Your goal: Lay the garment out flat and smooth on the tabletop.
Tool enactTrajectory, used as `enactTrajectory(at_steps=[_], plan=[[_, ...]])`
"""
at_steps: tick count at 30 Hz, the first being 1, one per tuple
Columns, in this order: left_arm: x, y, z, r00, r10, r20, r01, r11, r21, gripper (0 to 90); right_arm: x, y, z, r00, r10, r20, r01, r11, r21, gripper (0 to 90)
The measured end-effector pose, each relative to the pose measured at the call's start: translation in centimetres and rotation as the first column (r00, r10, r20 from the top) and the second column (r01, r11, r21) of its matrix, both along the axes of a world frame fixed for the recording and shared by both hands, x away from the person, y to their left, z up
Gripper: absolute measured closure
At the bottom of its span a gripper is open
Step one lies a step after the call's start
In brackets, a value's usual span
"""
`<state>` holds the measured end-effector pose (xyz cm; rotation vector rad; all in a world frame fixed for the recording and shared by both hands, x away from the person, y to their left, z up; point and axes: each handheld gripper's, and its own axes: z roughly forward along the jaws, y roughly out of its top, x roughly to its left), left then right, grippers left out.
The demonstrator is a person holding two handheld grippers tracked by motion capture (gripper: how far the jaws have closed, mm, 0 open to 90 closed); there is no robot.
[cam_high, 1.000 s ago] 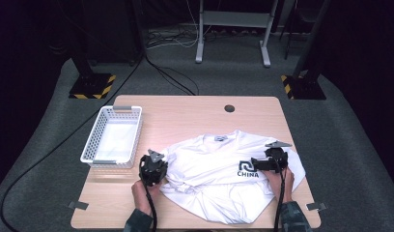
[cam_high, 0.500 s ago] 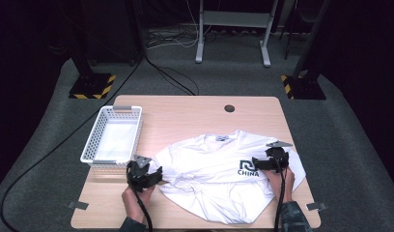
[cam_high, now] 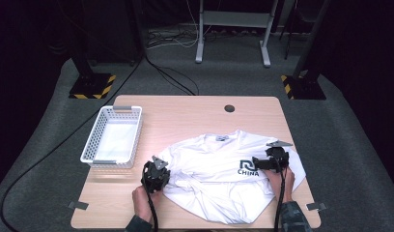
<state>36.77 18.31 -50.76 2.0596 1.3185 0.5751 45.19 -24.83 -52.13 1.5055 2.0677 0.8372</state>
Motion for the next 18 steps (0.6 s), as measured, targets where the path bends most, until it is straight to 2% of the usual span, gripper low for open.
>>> enactTrajectory(at_steps=[4,8,10,14,16,18], plan=[[-1.0,1.3,0.3,0.9995,0.025,0.017,-0.025,0.9997,-0.007,80.4,0.1,0.0,0.0,1.0,-0.008,0.0,0.008,1.0,-0.003,7.6],[-2.7,3.3,0.3,0.9982,0.06,-0.007,-0.06,0.9981,0.012,79.7,0.1,0.0,0.0,0.9999,-0.012,0.0,0.012,0.9999,-0.004,7.6],[-3.6,4.3,0.3,0.9967,0.079,-0.02,-0.079,0.9968,0.012,76.3,0.1,0.0,0.0,0.9999,-0.013,-0.001,0.013,0.9999,-0.004,7.5],[-4.8,5.2,1.1,0.9933,0.115,0.002,-0.115,0.9932,-0.018,61.9,0.1,0.0,0.1,0.9999,-0.013,-0.001,0.013,0.9999,-0.006,7.5],[-4.6,5.0,1.7,0.9908,0.133,0.023,-0.132,0.9903,-0.042,47.0,0.1,0.0,0.1,0.9999,-0.014,-0.001,0.014,0.9999,-0.006,7.5],[-3.8,4.2,1.9,0.9905,0.134,0.032,-0.132,0.9895,-0.06,34.6,0.1,0.0,0.1,0.9999,-0.014,-0.001,0.014,0.9999,-0.006,7.6]])
